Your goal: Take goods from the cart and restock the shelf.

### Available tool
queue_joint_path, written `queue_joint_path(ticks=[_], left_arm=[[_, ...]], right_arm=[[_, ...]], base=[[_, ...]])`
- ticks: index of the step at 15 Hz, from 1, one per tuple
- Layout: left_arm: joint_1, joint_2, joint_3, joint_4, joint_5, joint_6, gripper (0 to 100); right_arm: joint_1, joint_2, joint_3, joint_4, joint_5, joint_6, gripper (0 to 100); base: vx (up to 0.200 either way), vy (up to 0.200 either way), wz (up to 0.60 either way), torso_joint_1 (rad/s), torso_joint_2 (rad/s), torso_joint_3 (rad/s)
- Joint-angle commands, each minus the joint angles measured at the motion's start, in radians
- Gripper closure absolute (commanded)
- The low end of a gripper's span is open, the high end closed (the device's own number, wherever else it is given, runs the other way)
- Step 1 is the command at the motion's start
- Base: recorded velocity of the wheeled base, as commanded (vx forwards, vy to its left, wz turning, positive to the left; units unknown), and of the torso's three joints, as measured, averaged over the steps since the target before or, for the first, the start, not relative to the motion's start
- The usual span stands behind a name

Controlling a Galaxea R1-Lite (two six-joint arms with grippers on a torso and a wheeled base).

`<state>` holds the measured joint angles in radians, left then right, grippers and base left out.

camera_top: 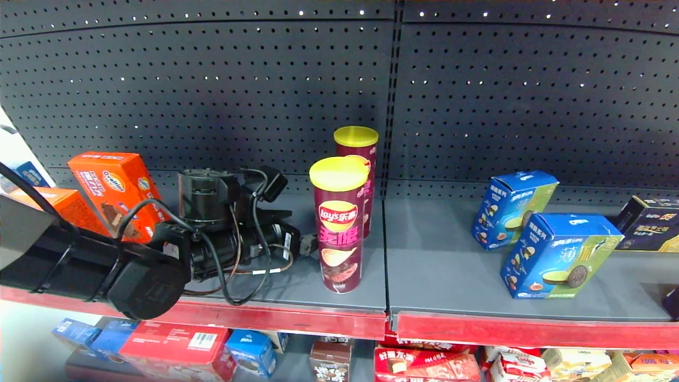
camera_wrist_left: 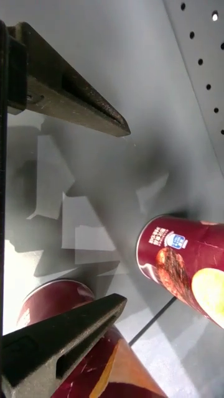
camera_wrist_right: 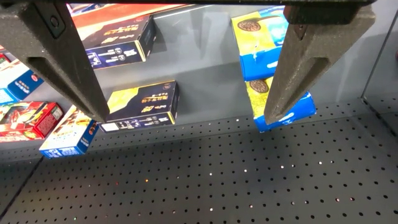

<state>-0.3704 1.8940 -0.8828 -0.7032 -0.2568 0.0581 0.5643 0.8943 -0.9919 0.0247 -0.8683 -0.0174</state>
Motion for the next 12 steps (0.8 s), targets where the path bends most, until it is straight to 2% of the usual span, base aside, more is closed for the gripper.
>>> queue_joint_path(ticks=[1, 9, 12], left_arm=[[-0.002, 0.013, -0.007, -0.001, 0.001, 0.0, 0], [-0.013, 0.014, -0.012, -0.001, 0.001, 0.0, 0], [-0.016, 0.023, -0.018, -0.001, 0.004, -0.009, 0]], right_arm=[[0.0, 0.002, 0.001, 0.001, 0.0, 0.001, 0], [0.0, 0.005, 0.001, 0.0, 0.0, 0.001, 0], [0.0, 0.005, 0.001, 0.0, 0.0, 0.001, 0]], base=[[0.0, 0.0, 0.0, 0.0, 0.0, 0.0], [0.0, 0.0, 0.0, 0.0, 0.0, 0.0], [0.0, 0.0, 0.0, 0.0, 0.0, 0.0]])
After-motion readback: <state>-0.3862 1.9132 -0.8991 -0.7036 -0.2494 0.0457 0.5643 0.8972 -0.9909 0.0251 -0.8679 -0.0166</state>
